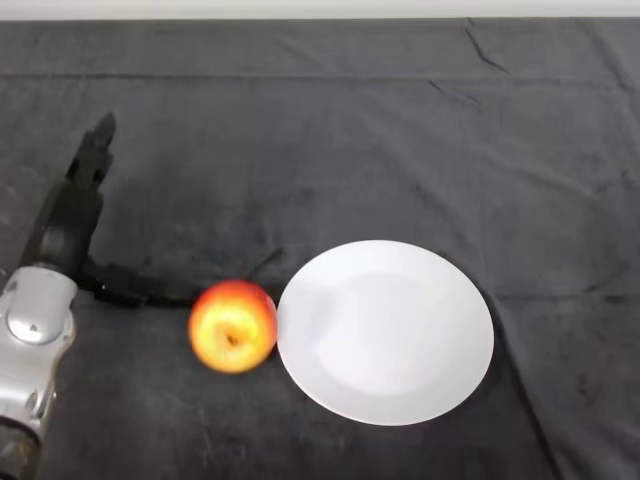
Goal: Move the apple to the plate
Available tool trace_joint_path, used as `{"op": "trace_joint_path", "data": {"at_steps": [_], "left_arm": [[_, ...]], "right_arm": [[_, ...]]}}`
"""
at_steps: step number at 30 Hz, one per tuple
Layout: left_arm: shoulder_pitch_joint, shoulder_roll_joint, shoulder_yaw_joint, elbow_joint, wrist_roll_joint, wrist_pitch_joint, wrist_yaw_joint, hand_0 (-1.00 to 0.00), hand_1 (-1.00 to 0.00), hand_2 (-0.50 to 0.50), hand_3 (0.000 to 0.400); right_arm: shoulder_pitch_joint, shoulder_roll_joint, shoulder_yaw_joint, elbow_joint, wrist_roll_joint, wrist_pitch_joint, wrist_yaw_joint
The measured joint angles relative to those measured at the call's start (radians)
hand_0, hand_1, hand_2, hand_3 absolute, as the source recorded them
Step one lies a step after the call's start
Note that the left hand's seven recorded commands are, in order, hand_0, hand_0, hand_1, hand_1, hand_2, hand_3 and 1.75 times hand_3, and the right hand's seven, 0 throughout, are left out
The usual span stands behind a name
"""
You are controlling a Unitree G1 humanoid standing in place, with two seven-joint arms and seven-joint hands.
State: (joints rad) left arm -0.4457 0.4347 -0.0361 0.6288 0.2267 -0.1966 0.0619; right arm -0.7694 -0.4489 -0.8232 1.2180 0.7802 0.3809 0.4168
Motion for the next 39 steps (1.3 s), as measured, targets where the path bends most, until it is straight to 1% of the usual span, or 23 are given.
{"op": "trace_joint_path", "data": {"at_steps": [5, 8, 11, 14, 18, 21, 26, 32, 35, 39], "left_arm": [[0.011, 0.019, 0.0, -0.044, 0.014, 0.038, 0.001, 0.0, 0.0, 0.0, 0.0], [0.033, 0.031, 0.0, -0.093, 0.015, 0.046, 0.001, 0.0, 0.0, 0.0, 0.0], [0.04, 0.035, 0.0, -0.113, 0.014, 0.054, -0.002, 0.0, 0.0, 0.0, 0.0], [0.048, 0.042, 0.0, -0.126, 0.014, 0.053, -0.017, 0.0, 0.0, 0.0, 0.0], [0.119, 0.059, 0.0, -0.184, 0.013, 0.043, -0.04, 0.0, 0.0, 0.0, 0.0], [0.16, 0.062, -0.021, -0.194, 0.014, 0.033, -0.07, 0.0, 0.0, 0.0, 0.0], [0.193, 0.079, -0.076, -0.21, 0.019, 0.031, -0.139, 0.0, 0.0, 0.0, 0.0], [0.195, 0.089, -0.113, -0.217, 0.019, 0.011, -0.223, 0.0, 0.0, 0.0, 0.0], [0.194, 0.091, -0.118, -0.218, 0.019, -0.003, -0.248, 0.0, 0.0, 0.0, 0.0], [0.192, 0.091, -0.126, -0.218, 0.019, -0.01, -0.266, 0.0, 0.0, 0.0, 0.0]], "right_arm": [[0.0, 0.0, 0.0003, 0.0, 0.0, 0.0, 0.0], [0.0, 0.0, 0.0002, 0.0, 0.0, 0.0, 0.0], [0.0, 0.0, 0.0002, 0.0, 0.0, 0.0, -0.0001], [0.0, 0.0, 0.0003, 0.0, 0.0, 0.0, -0.0002], [0.0, 0.0, 0.0003, 0.0, 0.0, 0.0, -0.0004], [0.0, 0.0, 0.0001, 0.0, 0.0, 0.0, -0.0004], [0.0, 0.0, 0.0005, 0.0, 0.0, 0.0, -0.0005], [0.0, 0.0, 0.0005, 0.0, 0.0, 0.0, -0.0005], [0.0, 0.0, 0.0005, 0.0, 0.0, 0.0, -0.0005], [0.0, 0.0, 0.0006, 0.0, 0.0, 0.0, -0.0005]]}}
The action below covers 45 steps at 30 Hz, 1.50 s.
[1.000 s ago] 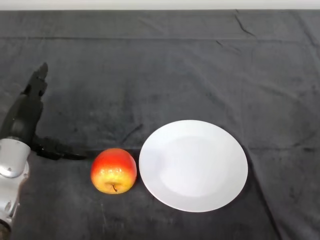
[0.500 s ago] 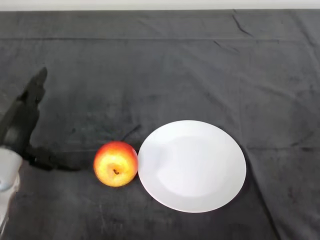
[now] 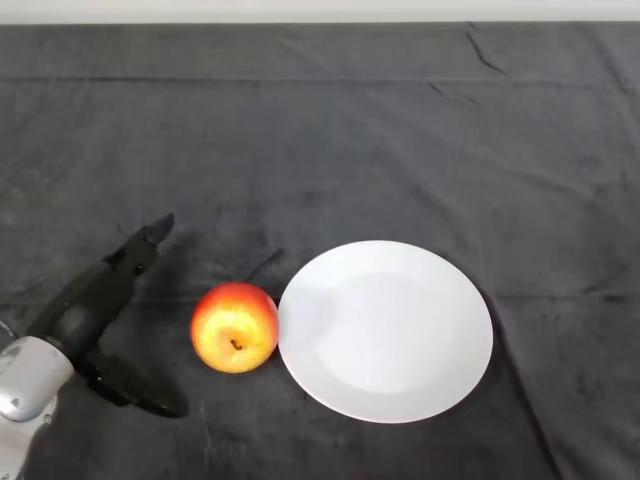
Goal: Move the apple to the plate
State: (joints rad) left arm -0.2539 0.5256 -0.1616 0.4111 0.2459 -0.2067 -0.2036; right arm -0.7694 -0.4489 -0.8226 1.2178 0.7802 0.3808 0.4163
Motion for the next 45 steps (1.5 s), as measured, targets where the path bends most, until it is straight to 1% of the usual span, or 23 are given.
{"op": "trace_joint_path", "data": {"at_steps": [8, 11, 13, 18, 21, 23, 26, 29, 30, 31, 32, 33, 34, 37, 45], "left_arm": [[-0.014, -0.001, -0.027, 0.0, 0.003, -0.014, -0.005, 0.0, 0.0, 0.0, 0.0], [-0.017, -0.006, -0.03, 0.003, 0.01, -0.03, -0.004, 0.0, 0.0, 0.0, 0.0], [-0.026, -0.016, -0.03, 0.023, 0.015, -0.051, 0.003, 0.0, 0.0, 0.0, 0.0], [-0.074, -0.049, -0.061, 0.072, 0.027, -0.074, 0.036, 0.0, 0.0, 0.0, 0.0], [-0.091, -0.082, -0.069, 0.085, 0.038, -0.084, 0.057, 0.0, 0.0, 0.0, 0.0], [-0.101, -0.106, -0.069, 0.112, 0.043, -0.099, 0.074, 0.0, 0.0, 0.0, 0.0], [-0.127, -0.124, -0.07, 0.148, 0.048, -0.107, 0.097, 0.0, 0.0, 0.0, 0.0], [-0.13, -0.129, -0.07, 0.161, 0.049, -0.12, 0.114, 0.0, 0.0, 0.0, 0.0], [-0.131, -0.129, -0.07, 0.165, 0.048, -0.125, 0.117, -0.45, 0.0, -0.23, 0.18], [-0.134, -0.13, -0.07, 0.171, 0.048, -0.131, 0.12, -0.72, 0.0, -0.36, 0.287], [-0.14, -0.131, -0.07, 0.186, 0.047, -0.137, 0.121, -1.0, -0.59, -0.21, 0.4], [-0.145, -0.131, -0.07, 0.194, 0.046, -0.138, 0.122, -1.0, -0.84, -0.08, 0.4], [-0.154, -0.132, -0.071, 0.206, 0.046, -0.139, 0.123, -1.0, -1.0, 0.0, 0.4], [-0.164, -0.134, -0.072, 0.232, 0.047, -0.145, 0.137, -1.0, -1.0, 0.0, 0.4], [-0.187, -0.135, -0.07, 0.239, 0.046, -0.155, 0.201, -1.0, -1.0, 0.0, 0.4]], "right_arm": [[0.0, 0.0, 0.0, 0.0, 0.0, 0.0, -0.0001], [0.0, 0.0, 0.0, 0.0, 0.0, 0.0, -0.0001], [0.0, 0.0, -0.0001, 0.0, 0.0, 0.0, -0.0001], [0.0, 0.0, 0.0, 0.0, 0.0, 0.0, -0.0002], [0.0, 0.0, 0.0001, 0.0, 0.0, 0.0, -0.0002], [0.0, 0.0, 0.0001, 0.0, 0.0, 0.0, -0.0002], [0.0, 0.0, 0.0001, 0.0, 0.0, 0.0, -0.0003], [0.0, 0.0, -0.0001, 0.0, 0.0, 0.0, -0.0003], [0.0, 0.0, 0.0, 0.0, 0.0, 0.0, -0.0003], [0.0, 0.0, 0.0, 0.0, 0.0, 0.0, -0.0003], [0.0, 0.0, 0.0, 0.0, 0.0, 0.0, -0.0003], [0.0, 0.0, -0.0001, 0.0, 0.0, 0.0, -0.0003], [0.0, 0.0, 0.0, 0.0, 0.0, 0.0, -0.0003], [0.0, 0.0, -0.0001, 0.0, 0.0, 0.0, -0.0003], [0.0, 0.0, -0.0001, 0.0, 0.0, 0.0, -0.0003]]}}
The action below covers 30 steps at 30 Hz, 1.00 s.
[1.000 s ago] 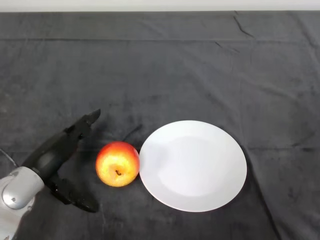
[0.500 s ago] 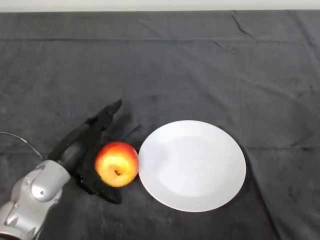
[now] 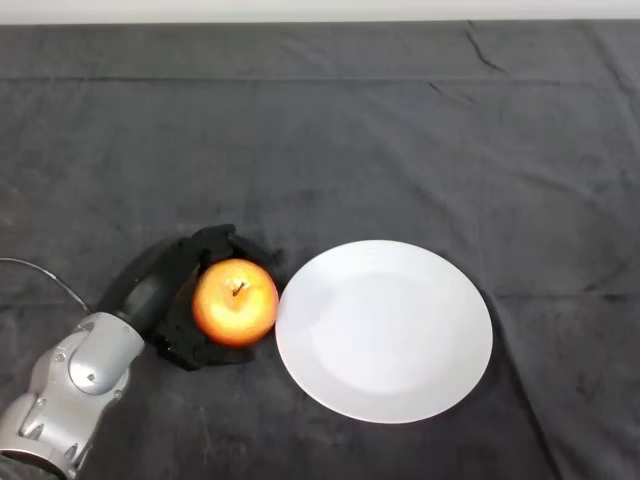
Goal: Move the apple to the plate
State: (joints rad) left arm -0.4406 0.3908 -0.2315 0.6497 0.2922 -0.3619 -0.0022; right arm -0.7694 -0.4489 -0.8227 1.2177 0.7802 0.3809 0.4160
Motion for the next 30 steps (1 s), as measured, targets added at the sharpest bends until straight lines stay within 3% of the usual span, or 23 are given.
{"op": "trace_joint_path", "data": {"at_steps": [6, 9, 16, 22, 30], "left_arm": [[-0.015, 0.001, 0.014, -0.024, -0.001, 0.016, 0.037, -1.0, -1.0, 0.0, 0.4], [-0.012, 0.0, 0.014, -0.086, 0.0, 0.053, 0.064, -1.0, -1.0, 0.0, 0.4], [-0.008, -0.041, 0.016, -0.259, 0.034, 0.096, 0.188, -1.0, -1.0, 0.0, 0.4], [-0.003, -0.096, -0.054, -0.263, 0.065, 0.096, 0.283, -1.0, -1.0, 0.0, 0.4], [-0.003, -0.109, -0.158, -0.251, 0.054, 0.087, 0.295, -1.0, -1.0, 0.0, 0.4]], "right_arm": [[0.0, 0.0, 0.0, 0.0, 0.0, 0.0, 0.0], [0.0, 0.0, 0.0, 0.0, 0.0, 0.0, 0.0], [0.0, 0.0, -0.0001, 0.0, 0.0, 0.0, -0.0002], [0.0, 0.0, 0.0, 0.0, 0.0, 0.0, -0.0003], [0.0, 0.0, 0.0, 0.0, 0.0, 0.0, -0.0003]]}}
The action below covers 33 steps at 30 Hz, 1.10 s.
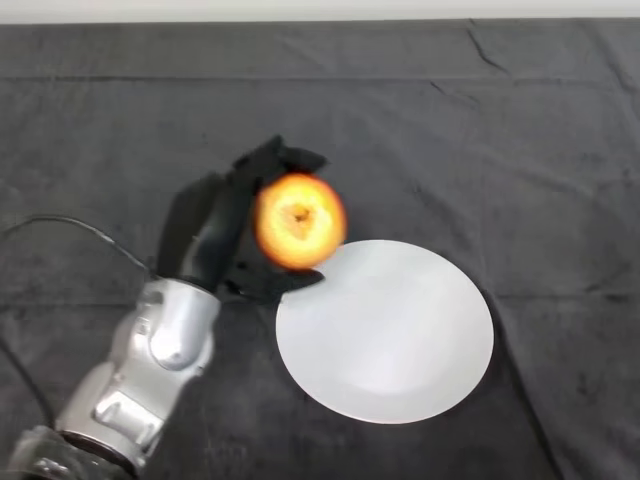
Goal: Move the apple to the plate
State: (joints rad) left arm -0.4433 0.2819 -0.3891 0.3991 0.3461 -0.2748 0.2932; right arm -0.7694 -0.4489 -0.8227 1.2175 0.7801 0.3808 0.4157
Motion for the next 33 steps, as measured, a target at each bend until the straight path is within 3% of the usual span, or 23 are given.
{"op": "trace_joint_path", "data": {"at_steps": [18, 33], "left_arm": [[-0.001, -0.006, -0.121, 0.015, -0.064, -0.011, 0.007, -1.0, -1.0, 0.0, 0.4], [-0.013, -0.027, -0.237, 0.13, -0.089, -0.017, 0.066, -1.0, -1.0, 0.0, 0.4]], "right_arm": [[0.0, 0.0, 0.0, 0.0, 0.0, 0.0, 0.0], [0.0, 0.0, 0.0, 0.0, 0.0001, 0.0, 0.0]]}}
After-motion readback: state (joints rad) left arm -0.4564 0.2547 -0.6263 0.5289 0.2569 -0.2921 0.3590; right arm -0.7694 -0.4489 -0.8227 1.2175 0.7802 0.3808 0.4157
